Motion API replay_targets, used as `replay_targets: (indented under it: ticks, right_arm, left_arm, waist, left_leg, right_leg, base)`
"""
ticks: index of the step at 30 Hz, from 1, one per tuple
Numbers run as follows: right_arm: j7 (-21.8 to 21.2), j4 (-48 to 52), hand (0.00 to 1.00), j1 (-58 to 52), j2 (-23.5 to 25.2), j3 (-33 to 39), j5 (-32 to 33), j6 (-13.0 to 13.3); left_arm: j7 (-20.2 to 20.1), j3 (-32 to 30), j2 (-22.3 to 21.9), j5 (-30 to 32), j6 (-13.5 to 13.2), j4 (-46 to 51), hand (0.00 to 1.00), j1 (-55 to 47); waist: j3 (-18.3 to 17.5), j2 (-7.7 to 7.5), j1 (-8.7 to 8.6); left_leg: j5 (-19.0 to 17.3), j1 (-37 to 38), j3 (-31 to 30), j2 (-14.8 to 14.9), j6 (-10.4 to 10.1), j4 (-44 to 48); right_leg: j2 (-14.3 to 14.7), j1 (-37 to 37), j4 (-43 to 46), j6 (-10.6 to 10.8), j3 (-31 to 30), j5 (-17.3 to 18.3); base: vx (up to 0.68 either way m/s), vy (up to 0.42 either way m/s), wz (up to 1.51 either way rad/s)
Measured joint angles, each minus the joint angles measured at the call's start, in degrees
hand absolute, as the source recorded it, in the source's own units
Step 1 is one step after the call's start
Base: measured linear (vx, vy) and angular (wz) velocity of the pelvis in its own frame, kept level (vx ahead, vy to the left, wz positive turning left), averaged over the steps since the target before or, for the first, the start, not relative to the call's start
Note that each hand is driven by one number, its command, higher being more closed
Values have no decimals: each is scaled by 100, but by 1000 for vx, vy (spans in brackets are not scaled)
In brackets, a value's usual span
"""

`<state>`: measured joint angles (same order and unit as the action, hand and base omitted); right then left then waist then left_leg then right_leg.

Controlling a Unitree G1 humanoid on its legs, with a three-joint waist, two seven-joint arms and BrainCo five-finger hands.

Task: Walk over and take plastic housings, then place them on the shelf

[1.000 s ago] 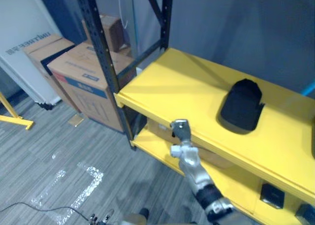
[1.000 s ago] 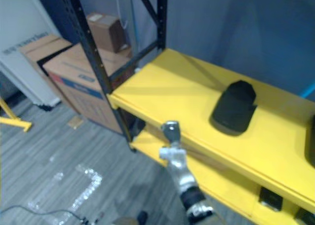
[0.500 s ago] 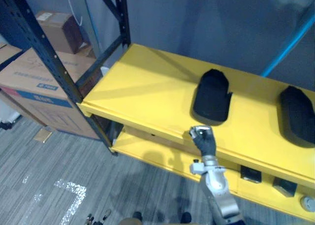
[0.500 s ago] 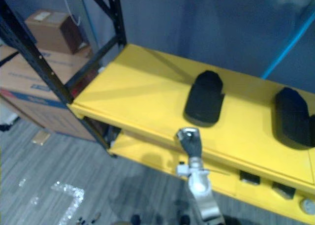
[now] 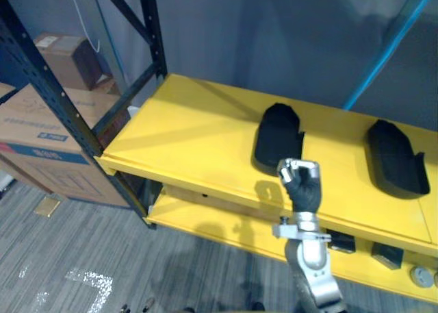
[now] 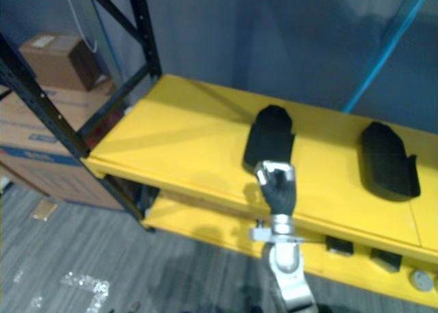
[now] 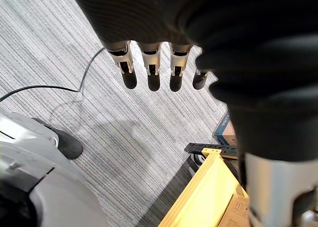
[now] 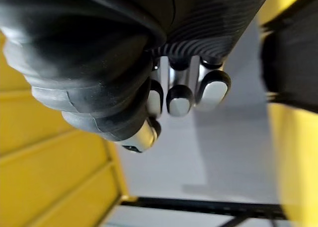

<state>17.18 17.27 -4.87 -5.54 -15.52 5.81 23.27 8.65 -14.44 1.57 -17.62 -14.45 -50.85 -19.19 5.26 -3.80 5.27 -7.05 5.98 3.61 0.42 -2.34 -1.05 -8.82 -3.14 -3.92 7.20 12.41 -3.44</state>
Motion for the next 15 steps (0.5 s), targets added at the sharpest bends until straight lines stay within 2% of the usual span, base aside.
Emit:
replay_targets:
  ticks: [6,10,15]
  right_arm:
    - [34,58,100,322,-91,-57,21,-22]
    - [-108,-104,100,330,-88,-271,143,-409]
    - [-225,-499,100,316,-83,-262,253,-552]
  left_arm:
    - [0,1,0,0,0,-14,0,1]
    - [-11,4,21,-18,-1,-225,0,19]
    - [-45,12,20,-39,-1,-252,0,18]
  waist:
    - [-8,2,-4]
    - [-32,7,3]
    - [-43,12,31]
  left_leg:
    - [-9,-11,-13,-4,3,56]
    - [-8,-10,-29,-7,5,63]
    - [-6,-16,-144,-15,8,63]
  right_leg:
    - [-6,-6,31,-10,-1,6]
    - [-4,-13,31,-9,15,6]
    - [-8,-49,20,-8,84,7]
  base:
    - [0,0,0]
    - [0,0,0]
    - [1,-3,7]
